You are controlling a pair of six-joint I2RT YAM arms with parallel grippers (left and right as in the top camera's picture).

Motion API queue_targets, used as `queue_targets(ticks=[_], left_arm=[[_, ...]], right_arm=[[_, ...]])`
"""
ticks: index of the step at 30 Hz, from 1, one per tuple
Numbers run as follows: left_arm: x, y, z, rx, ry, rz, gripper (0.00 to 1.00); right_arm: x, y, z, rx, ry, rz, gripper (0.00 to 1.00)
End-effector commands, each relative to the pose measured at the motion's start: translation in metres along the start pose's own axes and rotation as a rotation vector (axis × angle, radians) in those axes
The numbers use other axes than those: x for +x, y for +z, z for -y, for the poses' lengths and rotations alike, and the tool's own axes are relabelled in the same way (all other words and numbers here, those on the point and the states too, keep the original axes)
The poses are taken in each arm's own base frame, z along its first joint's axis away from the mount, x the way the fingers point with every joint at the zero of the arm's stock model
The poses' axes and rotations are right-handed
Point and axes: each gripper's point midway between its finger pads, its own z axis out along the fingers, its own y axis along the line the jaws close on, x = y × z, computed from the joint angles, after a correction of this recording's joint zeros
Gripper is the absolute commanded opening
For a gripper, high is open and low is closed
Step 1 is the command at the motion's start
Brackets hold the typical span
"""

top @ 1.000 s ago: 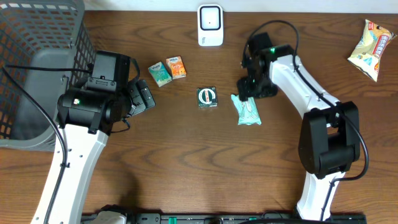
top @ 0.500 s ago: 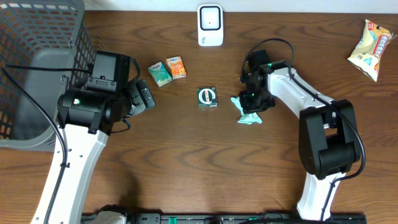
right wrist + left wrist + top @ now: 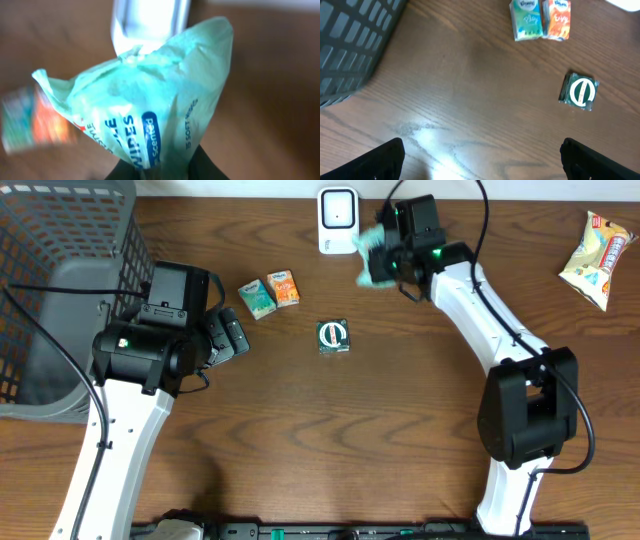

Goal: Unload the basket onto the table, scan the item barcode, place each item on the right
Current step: 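Raise the pouch to the scanner window with the right gripper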

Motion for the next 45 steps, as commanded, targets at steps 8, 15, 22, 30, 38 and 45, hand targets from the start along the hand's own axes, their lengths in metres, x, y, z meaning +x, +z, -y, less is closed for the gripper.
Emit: queue_targets(ticks=[8,15,22,30,38,45], left_arm=[[-0.002,-0.002,-0.002,-0.007,-0.006,0.01,0.97],[-0.002,-0.002,-0.002,-0.007,-0.006,0.01,0.97],[-0.002,-0.002,-0.002,-0.007,-0.006,0.01,0.98],[-0.002,-0.002,-0.002,-0.007,-0.006,0.01,0.98],[-0.002,-0.002,-0.002,-0.007,-0.006,0.01,0.97],[-0.002,-0.002,-0.002,-0.007,-0.006,0.01,0.98]], right_arm=[[-0.087,0.037,-0.018,-0.039,0.089,0.33,0.01],[-0.124,0.071,-0.02,-0.02,0.076,0.359,0.01],[-0.119,0.093,-0.011,0.031,0.031,0.345,0.01],[-0.131,0.088,-0.011,0.025,0.027,0.393,0.01],[-0.137,0.059,0.045,0.241,0.082,0.377,0.01],[-0.138,-0.021,0.133,0.453,0.055,0.274,0.01]])
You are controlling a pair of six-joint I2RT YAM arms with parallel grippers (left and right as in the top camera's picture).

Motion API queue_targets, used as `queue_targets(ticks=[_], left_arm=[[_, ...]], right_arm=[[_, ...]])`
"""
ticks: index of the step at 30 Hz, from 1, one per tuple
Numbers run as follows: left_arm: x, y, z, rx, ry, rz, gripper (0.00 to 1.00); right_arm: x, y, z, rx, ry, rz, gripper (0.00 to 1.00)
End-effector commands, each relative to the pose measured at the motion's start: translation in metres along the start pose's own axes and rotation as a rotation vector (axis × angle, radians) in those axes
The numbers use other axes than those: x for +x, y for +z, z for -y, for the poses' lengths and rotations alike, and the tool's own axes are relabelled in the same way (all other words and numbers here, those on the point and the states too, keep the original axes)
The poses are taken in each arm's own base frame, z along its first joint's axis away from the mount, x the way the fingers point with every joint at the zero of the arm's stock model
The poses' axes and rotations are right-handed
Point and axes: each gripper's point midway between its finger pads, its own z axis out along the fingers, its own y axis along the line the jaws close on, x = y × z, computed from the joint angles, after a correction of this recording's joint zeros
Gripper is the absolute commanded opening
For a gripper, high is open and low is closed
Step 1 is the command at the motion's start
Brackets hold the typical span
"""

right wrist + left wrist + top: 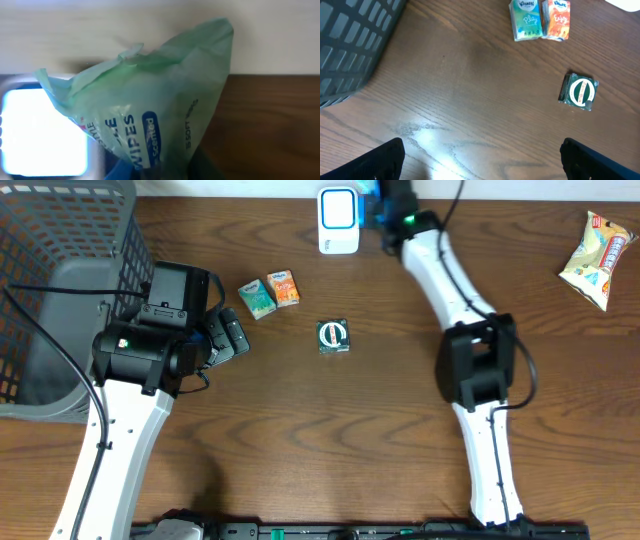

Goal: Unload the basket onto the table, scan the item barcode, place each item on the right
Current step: 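Raise the pouch to the scanner window with the right gripper, then carry the pouch to the far right and drop it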

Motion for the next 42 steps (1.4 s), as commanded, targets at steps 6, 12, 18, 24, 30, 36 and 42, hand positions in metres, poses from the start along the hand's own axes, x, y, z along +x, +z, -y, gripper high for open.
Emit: queue_targets(ticks=[6,12,18,24,30,36,42], left_arm=[[-0.002,-0.002,-0.002,-0.008,-0.005,0.009,0.98],[-0.002,-0.002,-0.002,-0.008,-0.005,0.009,0.98],[-0.002,-0.002,-0.002,-0.008,-0.005,0.009,0.98],[-0.002,-0.002,-0.002,-0.008,-0.005,0.009,0.98],[-0.002,-0.002,-0.002,-0.008,-0.005,0.009,0.98],[-0.002,-0.002,-0.002,-0.008,-0.005,0.009,0.98],[-0.002,-0.002,-0.002,-0.008,-0.005,0.009,0.98]], right_arm=[[-0.026,-0.081,0.174,0.302,-0.056,-0.12,0.01],[0.039,-0.084,0.257,0.381,-0.045,-0.352,0.02],[0.087,-0.091,0.313,0.493,-0.013,-0.484,0.01],[0.123,-0.104,0.348,0.573,0.011,-0.591,0.99],[0.104,-0.112,0.315,0.436,0.111,-0.537,0.99],[0.033,-0.147,0.236,0.14,0.197,-0.339,0.99],[0.013,-0.195,0.117,-0.305,0.192,-0.342,0.99]])
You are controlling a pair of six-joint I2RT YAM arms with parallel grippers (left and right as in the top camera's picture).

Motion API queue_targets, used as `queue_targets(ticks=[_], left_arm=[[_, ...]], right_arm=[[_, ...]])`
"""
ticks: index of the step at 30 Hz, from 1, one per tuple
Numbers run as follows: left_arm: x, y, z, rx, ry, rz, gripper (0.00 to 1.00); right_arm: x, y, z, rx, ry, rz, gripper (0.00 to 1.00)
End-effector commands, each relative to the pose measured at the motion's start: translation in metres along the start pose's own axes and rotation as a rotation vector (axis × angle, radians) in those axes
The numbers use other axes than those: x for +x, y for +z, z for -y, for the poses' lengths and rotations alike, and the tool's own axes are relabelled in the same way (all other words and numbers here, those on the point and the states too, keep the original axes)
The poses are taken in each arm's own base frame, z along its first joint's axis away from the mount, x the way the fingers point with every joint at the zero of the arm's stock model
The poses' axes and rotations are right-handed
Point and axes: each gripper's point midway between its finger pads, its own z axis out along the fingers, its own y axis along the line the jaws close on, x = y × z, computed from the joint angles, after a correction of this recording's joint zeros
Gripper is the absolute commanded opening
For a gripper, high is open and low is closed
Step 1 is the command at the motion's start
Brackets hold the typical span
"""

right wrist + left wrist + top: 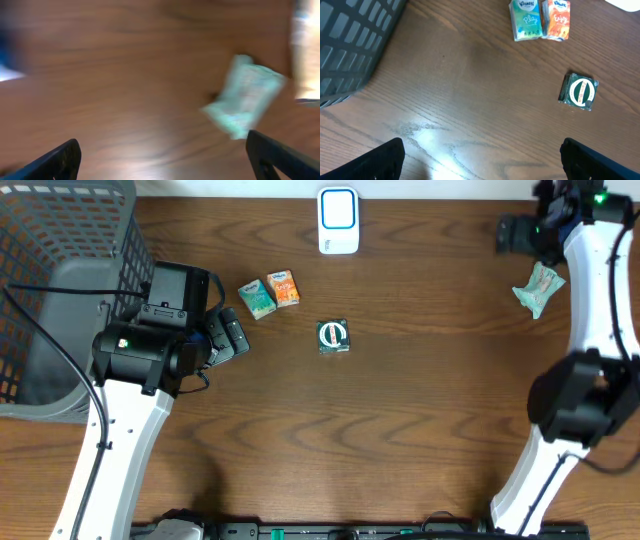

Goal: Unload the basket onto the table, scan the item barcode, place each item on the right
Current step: 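Carry the pouch to the far right and drop it, then grasp the orange tissue pack with the right gripper and lift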

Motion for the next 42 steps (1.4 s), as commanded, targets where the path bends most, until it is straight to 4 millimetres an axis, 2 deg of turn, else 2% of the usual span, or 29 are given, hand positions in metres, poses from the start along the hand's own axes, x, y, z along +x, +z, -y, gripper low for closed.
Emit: queue_targets(ticks=[1,4,8,13,17,22,30,39,42], left_arm=[[-0.002,-0.002,-0.003,-0.008,-0.005,0.009,0.98],[-0.002,-0.002,-0.003,-0.008,-0.005,0.009,0.98],[-0.002,-0.002,-0.003,-0.008,-0.005,0.009,0.98],[-0.002,-0.002,-0.003,-0.008,-0.005,0.009,0.98],[-0.002,-0.002,-0.003,-0.008,-0.005,0.009,0.98],[-0.002,-0.002,-0.003,-0.008,-0.005,0.009,0.98],[-0.002,-0.002,-0.003,-0.008,-0.005,0.009,0.98],[-0.002,-0.002,-0.003,-0.008,-0.005,0.009,0.98],[-0.002,-0.002,-0.003,-0.008,-0.005,0.009,0.98]], right_arm=[[0.015,-0.046,-0.098,-0.392,-0.038,-0.038,0.99],[0.049,-0.046,-0.131,-0.441,-0.068,-0.166,0.94],[0.087,-0.029,-0.164,-0.406,-0.149,-0.281,0.96],[0.121,-0.016,-0.209,-0.422,-0.256,-0.335,0.99],[0.136,-0.019,-0.237,-0.446,-0.32,-0.348,0.99],[0.141,-0.022,-0.267,-0.484,-0.387,-0.306,0.99],[0.132,-0.024,-0.296,-0.528,-0.442,-0.214,0.99],[0.112,-0.026,-0.327,-0.582,-0.486,-0.078,0.99],[0.106,-0.019,-0.341,-0.598,-0.495,-0.034,0.99]])
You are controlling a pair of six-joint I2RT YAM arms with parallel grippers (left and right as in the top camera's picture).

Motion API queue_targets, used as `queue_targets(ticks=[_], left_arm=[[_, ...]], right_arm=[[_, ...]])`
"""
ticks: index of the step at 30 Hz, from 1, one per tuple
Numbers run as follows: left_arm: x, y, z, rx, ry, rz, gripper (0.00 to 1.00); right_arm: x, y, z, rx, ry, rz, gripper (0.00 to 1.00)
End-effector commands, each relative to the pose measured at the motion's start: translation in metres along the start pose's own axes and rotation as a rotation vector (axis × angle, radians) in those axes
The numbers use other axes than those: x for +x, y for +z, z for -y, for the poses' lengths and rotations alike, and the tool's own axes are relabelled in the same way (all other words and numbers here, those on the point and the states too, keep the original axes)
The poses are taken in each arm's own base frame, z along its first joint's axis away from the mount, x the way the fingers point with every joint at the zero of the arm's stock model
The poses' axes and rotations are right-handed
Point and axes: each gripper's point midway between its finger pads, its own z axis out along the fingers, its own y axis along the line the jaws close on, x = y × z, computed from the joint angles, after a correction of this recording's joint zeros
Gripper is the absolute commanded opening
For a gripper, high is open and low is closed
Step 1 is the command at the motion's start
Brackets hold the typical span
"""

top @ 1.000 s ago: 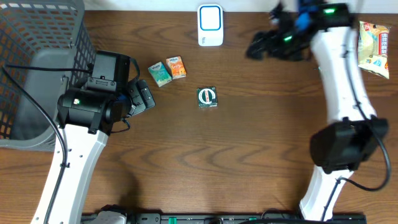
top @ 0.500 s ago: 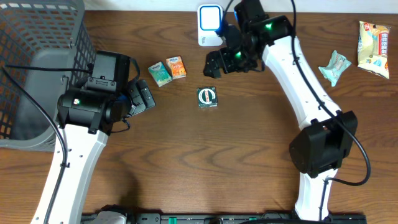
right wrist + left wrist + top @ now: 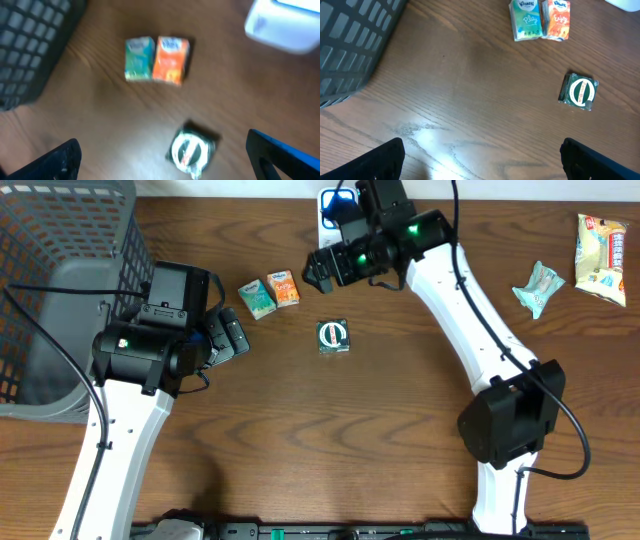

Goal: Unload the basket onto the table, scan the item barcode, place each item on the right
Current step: 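Grasp the orange tissue pack with the right gripper and lift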

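The white barcode scanner [image 3: 331, 202] stands at the table's back edge, partly hidden by my right arm; it also shows as a white scanner [image 3: 285, 24]. My right gripper [image 3: 325, 268] hovers open and empty in front of it, above a dark green round-logo packet [image 3: 192, 150]. That green packet [image 3: 333, 336] lies mid-table. A teal tissue pack [image 3: 257, 298] and an orange tissue pack [image 3: 285, 289] lie side by side. The pale green wipes pack [image 3: 537, 287] lies at the far right. My left gripper [image 3: 230, 335] stands open and empty over bare wood [image 3: 480, 165].
A grey mesh basket [image 3: 60, 290] fills the left end of the table. A yellow snack bag [image 3: 600, 242] lies at the far right back, beyond the wipes pack. The right arm stretches across the table's back half.
My right gripper has moved from the far right, above the wipes pack, to the middle left in front of the scanner, above the green packet. It stays open. The left arm has not moved.
My right gripper was shut on the wipes pack beside the scanner, then held it at the scanner's side near the back edge. Then the pack lay at the far right with the gripper open above it. Now the gripper hovers over the green packet.
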Motion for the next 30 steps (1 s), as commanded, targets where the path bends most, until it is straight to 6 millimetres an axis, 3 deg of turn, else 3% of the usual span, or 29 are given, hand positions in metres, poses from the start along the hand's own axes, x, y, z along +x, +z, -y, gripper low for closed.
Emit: queue_targets(ticks=[1,9,14,19,25,28,30], left_arm=[[-0.002,-0.002,-0.003,-0.008,-0.005,0.009,0.98],[-0.002,-0.002,-0.003,-0.008,-0.005,0.009,0.98],[-0.002,-0.002,-0.003,-0.008,-0.005,0.009,0.98],[-0.002,-0.002,-0.003,-0.008,-0.005,0.009,0.98],[-0.002,-0.002,-0.003,-0.008,-0.005,0.009,0.98],[-0.002,-0.002,-0.003,-0.008,-0.005,0.009,0.98],[-0.002,-0.002,-0.003,-0.008,-0.005,0.009,0.98]], right_arm=[[-0.006,0.017,-0.009,-0.014,-0.011,0.021,0.99],[-0.018,0.089,-0.009,-0.026,0.074,0.089,0.97],[-0.006,0.14,-0.007,-0.041,0.076,0.08,0.89],[0.008,0.179,0.015,0.008,0.15,0.078,0.84],[0.022,0.209,0.034,0.04,0.178,0.074,0.64],[0.03,0.211,0.053,0.138,0.191,0.062,0.49],[0.033,0.207,0.065,0.206,0.196,0.059,0.48]])
